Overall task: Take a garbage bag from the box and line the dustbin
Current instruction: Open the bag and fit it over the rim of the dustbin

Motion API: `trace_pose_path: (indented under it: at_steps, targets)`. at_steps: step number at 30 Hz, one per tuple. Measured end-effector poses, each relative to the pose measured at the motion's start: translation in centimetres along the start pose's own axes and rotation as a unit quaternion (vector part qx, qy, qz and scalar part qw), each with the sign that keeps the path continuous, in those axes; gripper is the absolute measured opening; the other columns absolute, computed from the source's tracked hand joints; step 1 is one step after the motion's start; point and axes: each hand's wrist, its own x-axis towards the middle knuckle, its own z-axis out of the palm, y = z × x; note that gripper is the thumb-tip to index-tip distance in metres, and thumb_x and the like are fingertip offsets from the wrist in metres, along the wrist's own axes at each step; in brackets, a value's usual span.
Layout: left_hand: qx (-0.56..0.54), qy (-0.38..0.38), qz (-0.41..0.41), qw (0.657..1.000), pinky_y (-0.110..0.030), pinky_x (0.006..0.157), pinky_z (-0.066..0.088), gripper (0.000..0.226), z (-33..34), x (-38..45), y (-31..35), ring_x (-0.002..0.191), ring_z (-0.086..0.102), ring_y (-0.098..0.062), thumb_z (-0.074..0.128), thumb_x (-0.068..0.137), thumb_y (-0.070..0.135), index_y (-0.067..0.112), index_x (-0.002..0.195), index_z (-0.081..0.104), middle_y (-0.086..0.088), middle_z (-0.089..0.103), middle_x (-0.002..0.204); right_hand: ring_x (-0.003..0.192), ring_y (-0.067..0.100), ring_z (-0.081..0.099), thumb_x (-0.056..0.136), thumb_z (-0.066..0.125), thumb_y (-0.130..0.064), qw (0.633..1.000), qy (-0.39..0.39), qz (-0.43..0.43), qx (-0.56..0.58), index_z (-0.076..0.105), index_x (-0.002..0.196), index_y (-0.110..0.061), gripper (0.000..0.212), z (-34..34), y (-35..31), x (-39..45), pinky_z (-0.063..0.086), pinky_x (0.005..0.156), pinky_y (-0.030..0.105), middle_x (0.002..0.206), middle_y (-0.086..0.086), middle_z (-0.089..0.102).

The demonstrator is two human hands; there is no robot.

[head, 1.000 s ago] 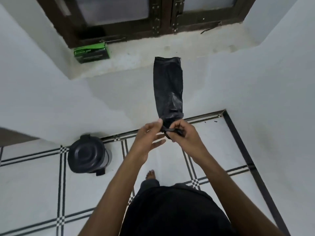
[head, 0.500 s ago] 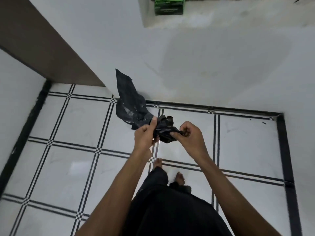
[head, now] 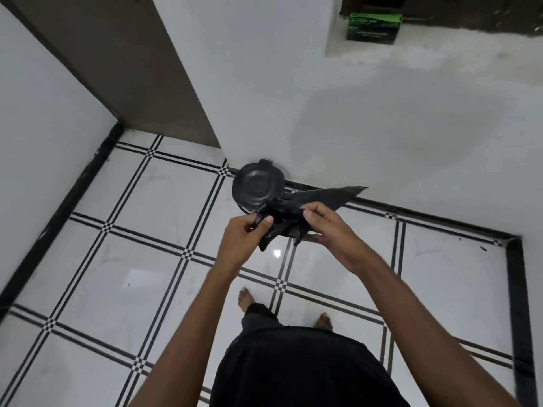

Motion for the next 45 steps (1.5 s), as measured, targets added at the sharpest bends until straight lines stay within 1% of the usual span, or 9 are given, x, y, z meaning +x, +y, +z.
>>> trace_pose_path:
  at_steps: [7, 10, 14, 18, 23, 27, 33, 39, 45]
  targets:
    - [0.039, -0.007, 0.03, 0.999, -0.052, 0.075, 0.057, 0.049, -8.1, 5.1, -1.7, 0.068, 0.064, -0.02, 0.057, 0.095, 0.05, 0.006, 0.076, 0.069, -0.016, 0.07, 0.074, 0.091, 0.028, 0.07, 0.084, 0.073, -0.002, 0.99, 0.135, 0.016, 0.031, 0.065, 0.103, -0.008, 0.021, 8.7, -1.1, 7.1, 0.057, 0.088, 0.048, 0.099, 0.012, 0.074]
    - [0.053, 0.024, -0.012, 0.998, -0.056, 0.08, 0.057, 0.055, -11.7, 7.0, -3.0, 0.068, 0.066, -0.028, 0.054, 0.094, 0.052, 0.003, 0.077, 0.068, -0.019, 0.069, 0.074, 0.084, 0.019, 0.07, 0.087, 0.068, 0.001, 0.972, 0.186, 0.019, 0.142, 0.065, 0.103, -0.007, 0.019, 11.1, -2.0, 9.8, 0.059, 0.077, 0.032, 0.089, 0.004, 0.075]
    - [0.051, 0.031, -0.083, 0.995, -0.046, 0.088, 0.059, 0.023, -15.6, 8.7, -4.8, 0.085, 0.07, -0.02, 0.06, 0.097, 0.034, 0.013, 0.093, 0.068, -0.004, 0.072, 0.088, 0.079, 0.009, 0.071, 0.089, 0.066, 0.001, 0.948, 0.235, 0.027, 0.213, 0.064, 0.101, -0.01, 0.017, 13.5, -2.7, 12.4, 0.058, 0.07, 0.022, 0.08, -0.003, 0.075]
    - [0.091, 0.057, 0.031, 0.994, -0.021, 0.086, 0.047, 0.028, -17.1, 10.2, -4.1, 0.105, 0.057, -0.004, 0.062, 0.096, 0.035, 0.03, 0.123, 0.056, 0.01, 0.059, 0.118, 0.081, 0.01, 0.072, 0.088, 0.066, 0.003, 0.951, 0.219, 0.019, 0.22, 0.062, 0.104, -0.009, 0.021, 15.9, -3.0, 14.5, 0.059, 0.073, 0.026, 0.083, -0.001, 0.075]
    - [0.078, -0.101, 0.115, 0.985, -0.017, 0.077, 0.055, 0.016, -17.4, 13.0, -1.5, 0.086, 0.068, -0.001, 0.069, 0.092, 0.027, 0.021, 0.105, 0.075, 0.008, 0.075, 0.094, 0.087, 0.02, 0.07, 0.084, 0.072, -0.001, 0.959, 0.197, 0.006, 0.203, 0.062, 0.105, -0.01, 0.025, 17.8, -3.6, 17.6, 0.059, 0.079, 0.034, 0.091, 0.007, 0.071]
    - [0.078, -0.042, 0.092, 0.992, -0.022, 0.066, 0.052, 0.005, -18.0, 15.7, -1.8, 0.069, 0.065, -0.003, 0.073, 0.089, 0.022, 0.021, 0.084, 0.074, 0.009, 0.07, 0.074, 0.074, 0.017, 0.062, 0.082, 0.074, 0.0, 0.955, 0.237, -0.013, 0.176, 0.062, 0.097, -0.013, 0.023, 18.1, -4.2, 21.3, 0.057, 0.073, 0.03, 0.076, 0.002, 0.059]
    - [0.019, 0.04, 0.004, 0.999, -0.025, 0.072, 0.054, 0.03, -18.8, 19.9, 0.0, 0.08, 0.07, -0.013, 0.057, 0.1, 0.032, 0.012, 0.09, 0.076, -0.004, 0.076, 0.084, 0.077, 0.012, 0.055, 0.08, 0.076, 0.001, 0.966, 0.241, -0.062, 0.065, 0.062, 0.103, -0.016, 0.033, 16.1, -5.7, 26.4, 0.054, 0.078, 0.027, 0.078, -0.003, 0.053]
    - [-0.158, 0.121, -0.126, 0.972, -0.026, 0.073, 0.06, 0.015, -18.9, 25.3, 3.7, 0.079, 0.072, -0.014, 0.061, 0.098, 0.018, 0.014, 0.091, 0.074, -0.004, 0.077, 0.088, 0.073, 0.009, 0.051, 0.083, 0.07, 0.004, 0.967, 0.189, -0.093, -0.142, 0.06, 0.094, -0.023, 0.031, 12.6, -7.7, 30.3, 0.048, 0.07, 0.02, 0.082, -0.005, 0.053]
    - [-0.202, 0.2, -0.156, 0.946, -0.036, 0.079, 0.06, 0.018, -19.7, 29.1, 4.8, 0.087, 0.068, -0.022, 0.055, 0.097, 0.007, 0.014, 0.096, 0.072, -0.009, 0.074, 0.096, 0.077, 0.01, 0.049, 0.075, 0.049, 0.02, 0.908, 0.159, -0.155, -0.357, 0.052, 0.07, -0.019, 0.039, 8.3, -9.2, 32.1, 0.042, 0.066, 0.03, 0.095, 0.002, 0.048]
